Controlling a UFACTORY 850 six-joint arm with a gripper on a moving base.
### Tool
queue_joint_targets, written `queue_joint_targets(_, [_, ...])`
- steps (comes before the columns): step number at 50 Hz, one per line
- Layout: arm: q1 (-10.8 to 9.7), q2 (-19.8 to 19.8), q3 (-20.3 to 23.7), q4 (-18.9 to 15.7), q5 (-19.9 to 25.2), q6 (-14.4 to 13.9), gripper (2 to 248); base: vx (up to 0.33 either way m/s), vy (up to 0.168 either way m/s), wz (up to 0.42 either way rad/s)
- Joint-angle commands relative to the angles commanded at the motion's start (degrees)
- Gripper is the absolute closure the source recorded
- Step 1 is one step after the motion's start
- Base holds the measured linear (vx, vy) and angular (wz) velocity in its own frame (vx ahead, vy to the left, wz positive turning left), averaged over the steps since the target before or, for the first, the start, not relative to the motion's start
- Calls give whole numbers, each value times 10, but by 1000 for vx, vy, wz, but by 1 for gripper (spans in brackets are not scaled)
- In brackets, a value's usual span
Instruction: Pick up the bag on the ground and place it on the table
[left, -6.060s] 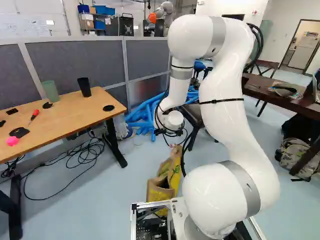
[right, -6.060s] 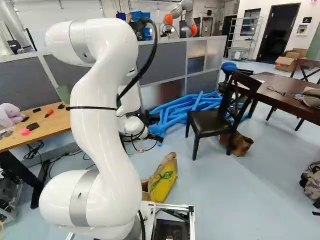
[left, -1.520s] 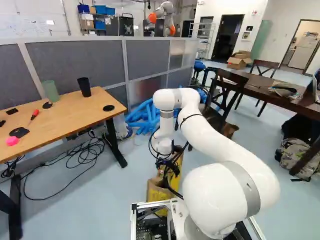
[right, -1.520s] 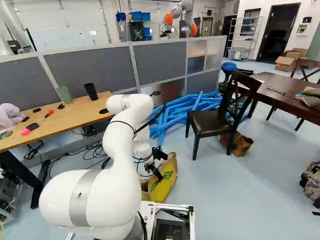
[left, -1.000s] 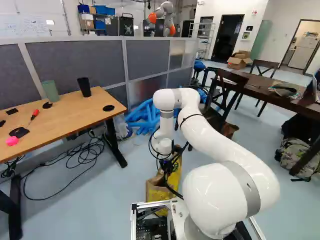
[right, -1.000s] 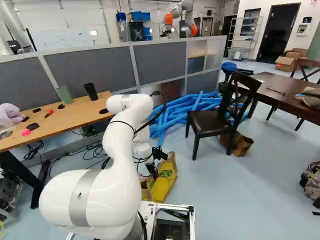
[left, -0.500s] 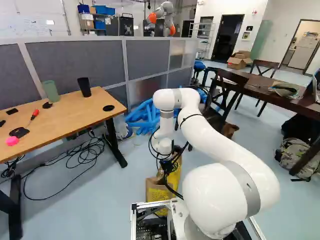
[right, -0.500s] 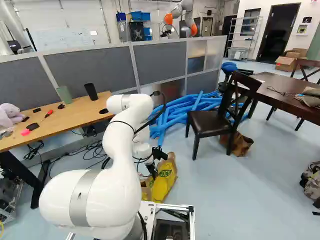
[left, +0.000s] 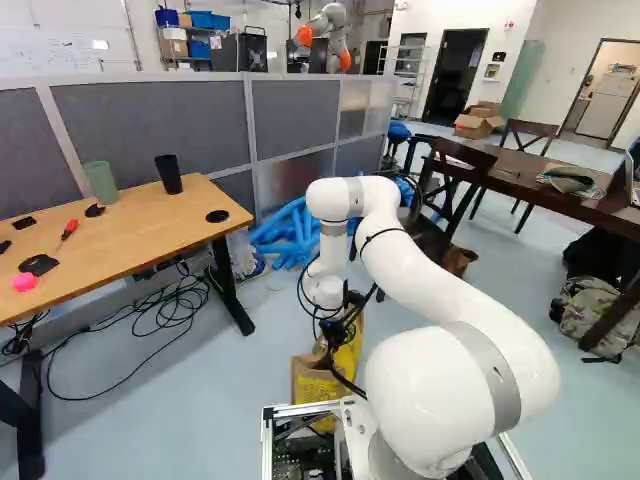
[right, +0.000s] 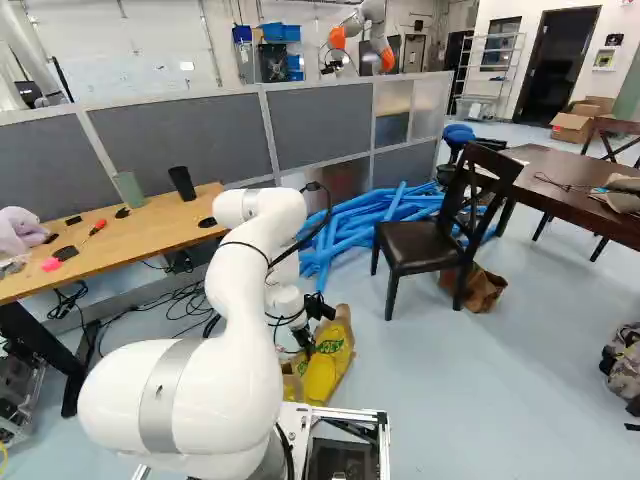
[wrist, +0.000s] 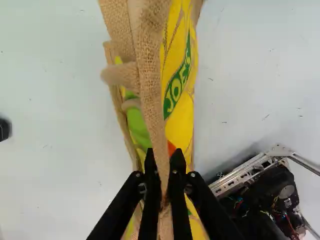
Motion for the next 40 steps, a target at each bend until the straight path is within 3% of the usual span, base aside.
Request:
queue_joint_targets(16, [0, 4, 3, 0, 0, 0, 227, 0, 0, 0])
queue_joint_targets(40, [0, 54, 49, 0, 0, 0, 227, 0, 0, 0])
